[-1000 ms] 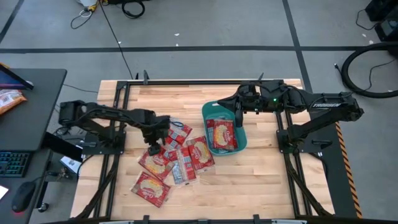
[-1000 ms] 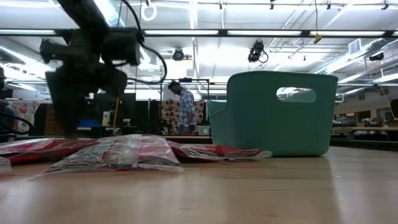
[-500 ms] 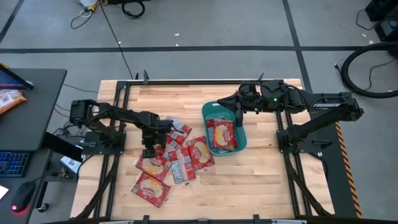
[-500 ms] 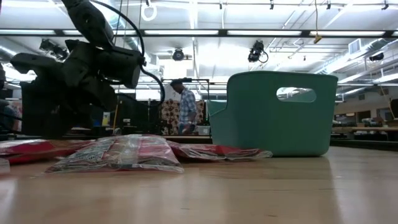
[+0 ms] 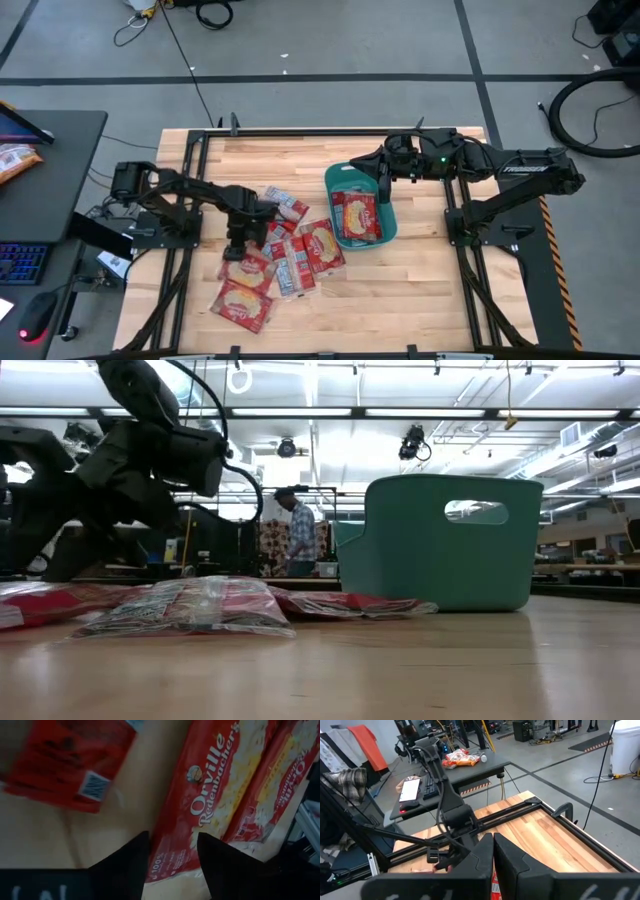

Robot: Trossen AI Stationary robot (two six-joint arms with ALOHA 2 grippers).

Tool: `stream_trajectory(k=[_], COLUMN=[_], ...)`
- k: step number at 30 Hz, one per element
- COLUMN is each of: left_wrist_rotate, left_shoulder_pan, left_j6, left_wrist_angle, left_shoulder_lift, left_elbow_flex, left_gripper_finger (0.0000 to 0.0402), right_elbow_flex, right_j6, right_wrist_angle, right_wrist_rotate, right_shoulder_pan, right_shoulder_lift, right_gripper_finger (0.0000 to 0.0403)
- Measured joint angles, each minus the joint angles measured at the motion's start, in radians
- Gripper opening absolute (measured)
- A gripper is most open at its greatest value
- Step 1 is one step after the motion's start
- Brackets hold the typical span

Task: Sort popcorn bags into baskets
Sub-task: Put the red popcorn pack into the green bin

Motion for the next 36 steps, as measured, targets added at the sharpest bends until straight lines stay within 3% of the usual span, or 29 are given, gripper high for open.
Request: stream_trajectory(k=[11, 22, 36], left_wrist_rotate=[-0.116, -0.179, -0.230], left_shoulder_pan=[-0.141, -0.167, -0.164], left_j6=[-0.033, -0.135, -0.189], left_wrist_angle=[0.034, 0.049, -0.143], left_shoulder_lift=[0.000, -0.003, -0.011], left_elbow_flex=[0.000, 0.000, 0.093], left_gripper_finger=[0.0141, 0.0017, 0.0014], right_elbow_flex=[0.000, 0.000, 0.000], right_j6=[-0.004, -0.013, -0.054], right_wrist_angle=[0.000, -0.004, 0.001], right_wrist_rotate=[0.000, -0.001, -0.007], right_shoulder_pan=[0.000, 0.000, 0.000], right_shoulder_lift=[0.000, 0.000, 0.000], right_gripper_finger=[0.0018, 0.0018, 0.0018])
